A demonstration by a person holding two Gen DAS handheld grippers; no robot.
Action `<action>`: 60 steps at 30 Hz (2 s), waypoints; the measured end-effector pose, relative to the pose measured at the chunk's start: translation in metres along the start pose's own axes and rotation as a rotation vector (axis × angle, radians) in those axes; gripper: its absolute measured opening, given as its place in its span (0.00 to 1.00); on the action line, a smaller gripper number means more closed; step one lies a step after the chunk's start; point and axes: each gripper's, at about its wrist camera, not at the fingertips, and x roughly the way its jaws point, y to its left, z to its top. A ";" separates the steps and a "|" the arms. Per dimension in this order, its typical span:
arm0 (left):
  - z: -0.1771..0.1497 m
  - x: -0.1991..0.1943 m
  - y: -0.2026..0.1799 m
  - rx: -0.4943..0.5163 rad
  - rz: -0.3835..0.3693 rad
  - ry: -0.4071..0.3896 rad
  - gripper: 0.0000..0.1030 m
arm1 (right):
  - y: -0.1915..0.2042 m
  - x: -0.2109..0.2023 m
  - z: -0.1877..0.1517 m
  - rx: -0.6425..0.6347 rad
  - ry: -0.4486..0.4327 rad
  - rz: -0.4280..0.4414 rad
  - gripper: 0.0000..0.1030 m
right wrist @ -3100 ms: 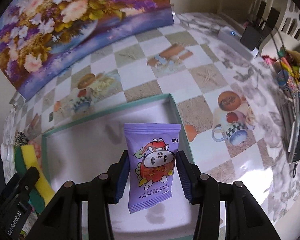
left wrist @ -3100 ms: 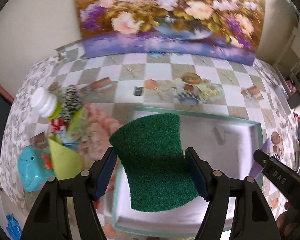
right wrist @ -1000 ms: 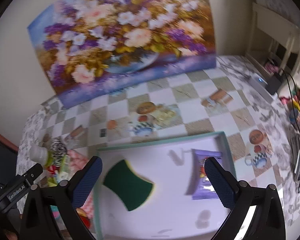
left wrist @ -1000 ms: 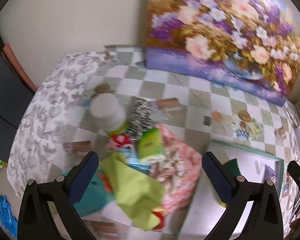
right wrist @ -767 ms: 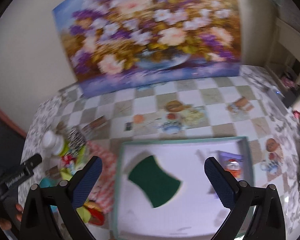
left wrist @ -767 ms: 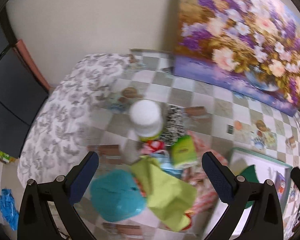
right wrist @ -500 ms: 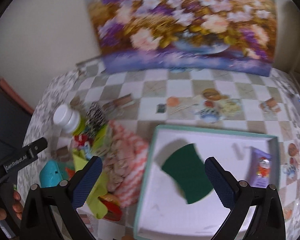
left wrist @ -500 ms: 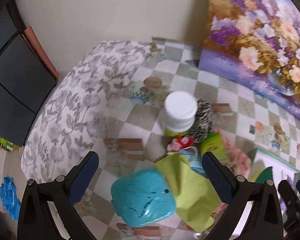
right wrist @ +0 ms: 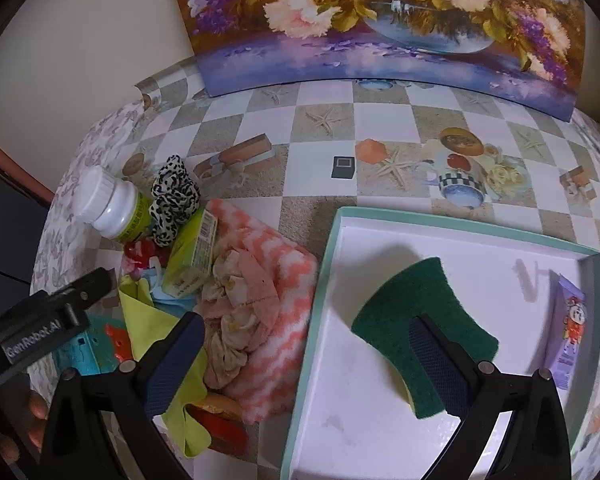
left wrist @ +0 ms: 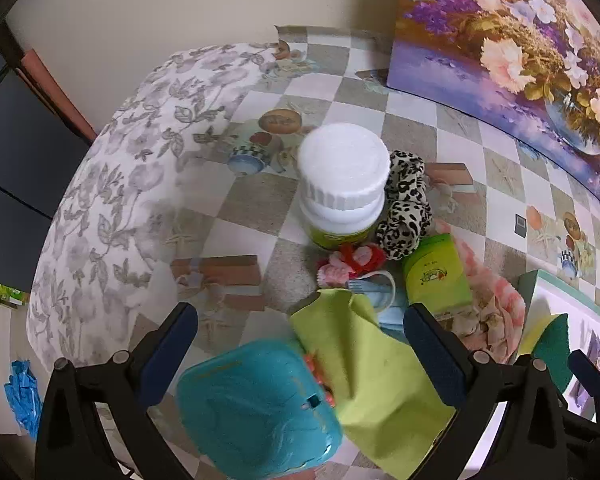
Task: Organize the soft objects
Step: 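Move the left tool back over the pile of soft items, then grasp the lime-green cloth with the left tool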
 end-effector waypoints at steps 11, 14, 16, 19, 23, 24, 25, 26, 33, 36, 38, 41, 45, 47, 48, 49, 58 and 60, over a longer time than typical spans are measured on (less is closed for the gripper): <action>0.000 0.017 -0.021 0.071 -0.043 0.029 0.77 | -0.008 0.008 0.007 0.028 0.015 -0.008 0.98; -0.002 0.021 -0.028 0.099 -0.038 0.033 0.71 | -0.010 0.007 0.007 0.026 0.018 -0.006 0.98; -0.003 0.023 -0.032 0.121 -0.034 0.039 0.65 | -0.010 0.007 0.007 0.024 0.019 -0.005 0.98; -0.006 0.025 -0.038 0.152 -0.020 0.036 0.58 | -0.009 0.007 0.007 0.023 0.022 -0.003 0.98; -0.009 0.032 -0.045 0.185 -0.014 0.045 0.53 | -0.011 0.007 0.006 0.025 0.027 -0.004 0.98; -0.010 0.034 -0.048 0.203 0.001 0.048 0.51 | -0.011 0.007 0.006 0.028 0.027 -0.004 0.98; -0.011 0.035 -0.050 0.214 0.007 0.053 0.48 | -0.012 0.007 0.006 0.030 0.027 -0.003 0.98; -0.012 0.037 -0.052 0.218 0.007 0.061 0.45 | -0.013 0.006 0.006 0.033 0.027 -0.003 0.98; -0.011 0.036 -0.048 0.204 0.058 0.032 0.10 | -0.016 0.007 0.007 0.042 0.032 0.000 0.98; -0.007 0.036 -0.042 0.175 0.011 0.028 0.07 | -0.017 0.007 0.006 0.045 0.032 0.000 0.98; -0.007 0.036 -0.043 0.175 0.011 0.026 0.06 | -0.017 0.007 0.006 0.046 0.032 0.000 0.98; -0.005 0.033 -0.040 0.154 -0.014 0.016 0.04 | -0.017 0.007 0.006 0.045 0.032 0.000 0.98; -0.001 0.023 -0.037 0.132 -0.032 -0.014 0.03 | -0.011 0.006 0.007 0.026 0.018 0.015 0.98; -0.001 0.017 -0.035 0.121 -0.040 -0.028 0.03 | -0.005 0.005 0.008 0.013 0.009 0.037 0.98; 0.001 0.014 -0.031 0.109 -0.043 -0.036 0.03 | -0.003 0.005 0.008 0.007 0.005 0.044 0.98; 0.001 0.011 -0.029 0.098 -0.043 -0.044 0.03 | 0.001 0.005 0.008 -0.003 -0.001 0.052 0.98; 0.012 -0.016 0.006 -0.014 -0.020 -0.132 0.03 | 0.034 0.013 0.008 -0.103 -0.035 0.068 0.94; 0.013 -0.024 0.018 -0.050 -0.007 -0.159 0.03 | 0.043 0.015 0.008 -0.129 -0.045 0.072 0.93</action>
